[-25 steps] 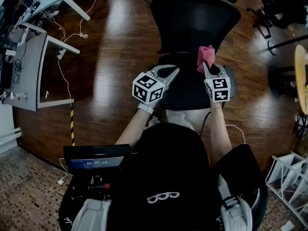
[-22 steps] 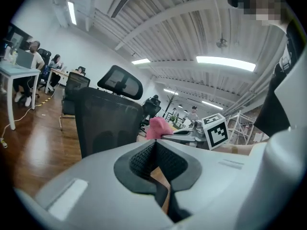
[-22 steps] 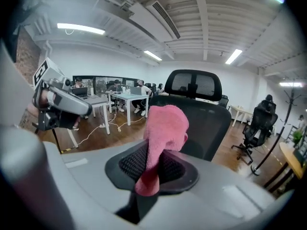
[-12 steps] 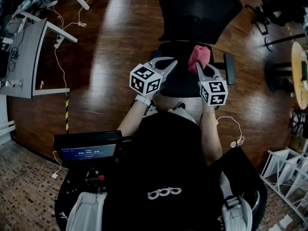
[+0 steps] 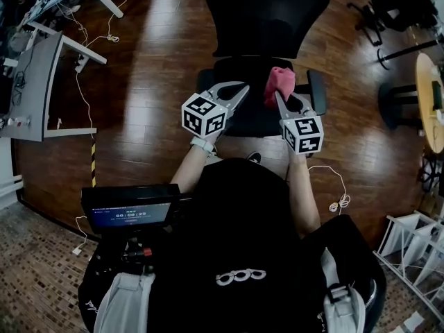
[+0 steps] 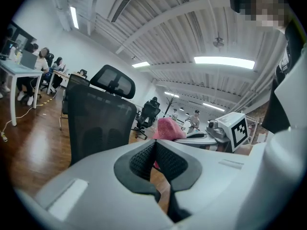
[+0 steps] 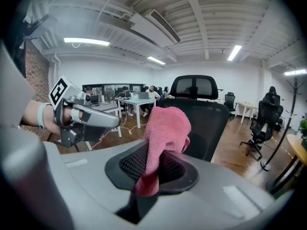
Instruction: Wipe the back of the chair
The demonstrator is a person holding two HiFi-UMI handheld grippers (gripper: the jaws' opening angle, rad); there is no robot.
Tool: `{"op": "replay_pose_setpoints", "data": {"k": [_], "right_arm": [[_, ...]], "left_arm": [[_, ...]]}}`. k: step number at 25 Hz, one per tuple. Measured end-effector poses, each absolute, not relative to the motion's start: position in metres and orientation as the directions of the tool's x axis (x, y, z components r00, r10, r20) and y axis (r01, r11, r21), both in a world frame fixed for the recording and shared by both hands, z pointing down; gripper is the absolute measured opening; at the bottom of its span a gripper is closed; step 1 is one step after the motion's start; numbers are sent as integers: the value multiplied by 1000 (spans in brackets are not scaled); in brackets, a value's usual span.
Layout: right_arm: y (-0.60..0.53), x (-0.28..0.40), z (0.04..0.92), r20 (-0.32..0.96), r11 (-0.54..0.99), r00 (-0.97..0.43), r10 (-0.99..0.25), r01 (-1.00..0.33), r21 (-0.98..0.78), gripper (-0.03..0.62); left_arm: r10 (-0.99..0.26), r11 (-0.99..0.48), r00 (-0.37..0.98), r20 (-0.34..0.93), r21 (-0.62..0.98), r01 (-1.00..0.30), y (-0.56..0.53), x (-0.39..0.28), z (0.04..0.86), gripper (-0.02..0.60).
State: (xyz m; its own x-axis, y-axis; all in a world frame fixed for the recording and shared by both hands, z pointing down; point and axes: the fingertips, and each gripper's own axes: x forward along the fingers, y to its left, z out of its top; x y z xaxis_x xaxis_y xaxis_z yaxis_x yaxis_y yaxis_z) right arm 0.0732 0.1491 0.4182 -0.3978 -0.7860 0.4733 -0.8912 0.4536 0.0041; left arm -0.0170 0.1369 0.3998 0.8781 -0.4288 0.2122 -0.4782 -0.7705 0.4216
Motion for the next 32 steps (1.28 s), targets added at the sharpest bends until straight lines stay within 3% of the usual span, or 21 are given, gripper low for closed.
{"op": "replay_pose_setpoints", "data": {"k": [8, 32], "right_arm": [[177, 109, 417, 458, 438, -394, -797, -899, -13, 43], [195, 111, 429, 469, 421, -387, -794, -906, -34, 41]], "left_arm": [[-410, -796, 881, 234, 380, -471, 165, 21, 389, -9], [-376, -805, 893, 248, 389, -447, 181, 27, 391, -9]]}}
